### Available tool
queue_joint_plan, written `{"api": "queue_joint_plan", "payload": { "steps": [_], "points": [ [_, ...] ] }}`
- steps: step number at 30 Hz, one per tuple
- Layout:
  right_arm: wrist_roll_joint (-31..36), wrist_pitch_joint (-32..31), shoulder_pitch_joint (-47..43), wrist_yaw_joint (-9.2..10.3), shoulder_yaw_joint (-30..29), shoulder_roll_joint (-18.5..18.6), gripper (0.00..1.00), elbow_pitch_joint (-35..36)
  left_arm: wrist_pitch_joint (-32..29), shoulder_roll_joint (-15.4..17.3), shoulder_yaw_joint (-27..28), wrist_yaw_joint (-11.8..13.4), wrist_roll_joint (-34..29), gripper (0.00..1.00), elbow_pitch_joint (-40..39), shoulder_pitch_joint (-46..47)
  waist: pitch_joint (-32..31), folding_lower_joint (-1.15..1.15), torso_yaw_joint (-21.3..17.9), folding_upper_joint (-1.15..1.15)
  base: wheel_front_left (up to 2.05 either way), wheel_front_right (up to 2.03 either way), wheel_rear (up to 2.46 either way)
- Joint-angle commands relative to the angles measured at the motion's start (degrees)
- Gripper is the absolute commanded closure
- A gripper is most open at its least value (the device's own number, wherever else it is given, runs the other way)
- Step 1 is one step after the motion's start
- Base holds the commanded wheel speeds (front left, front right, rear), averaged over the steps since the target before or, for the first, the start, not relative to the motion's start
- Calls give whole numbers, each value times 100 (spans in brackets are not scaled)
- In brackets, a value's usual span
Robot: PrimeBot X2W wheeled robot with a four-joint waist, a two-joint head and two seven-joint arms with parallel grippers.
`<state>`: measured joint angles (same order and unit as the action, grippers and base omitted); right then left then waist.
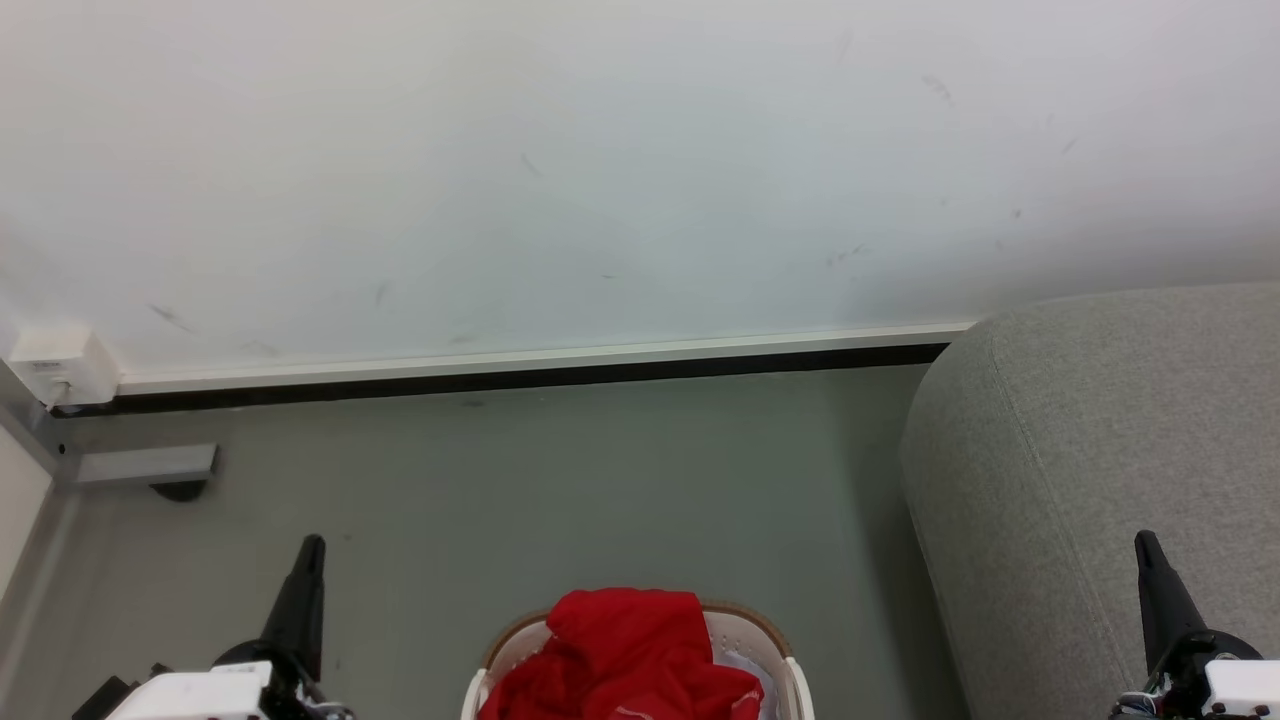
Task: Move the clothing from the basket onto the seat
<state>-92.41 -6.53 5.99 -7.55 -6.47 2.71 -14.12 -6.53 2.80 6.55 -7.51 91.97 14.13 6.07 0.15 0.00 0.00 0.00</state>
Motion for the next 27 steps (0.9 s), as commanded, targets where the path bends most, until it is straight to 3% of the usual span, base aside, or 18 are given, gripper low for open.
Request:
{"api": "queue_joint_plan", "payload": {
  "steps": [1,27],
  "points": [
    [4,-17,70,14,-21,38,100,25,-17,16,5,5,83,100,-17,53,0,0,0,0,0,0,0],
    [4,-17,69,14,-21,39,100,25,-17,16,5,5,83,100,-17,53,0,0,0,0,0,0,0]
  ]
}}
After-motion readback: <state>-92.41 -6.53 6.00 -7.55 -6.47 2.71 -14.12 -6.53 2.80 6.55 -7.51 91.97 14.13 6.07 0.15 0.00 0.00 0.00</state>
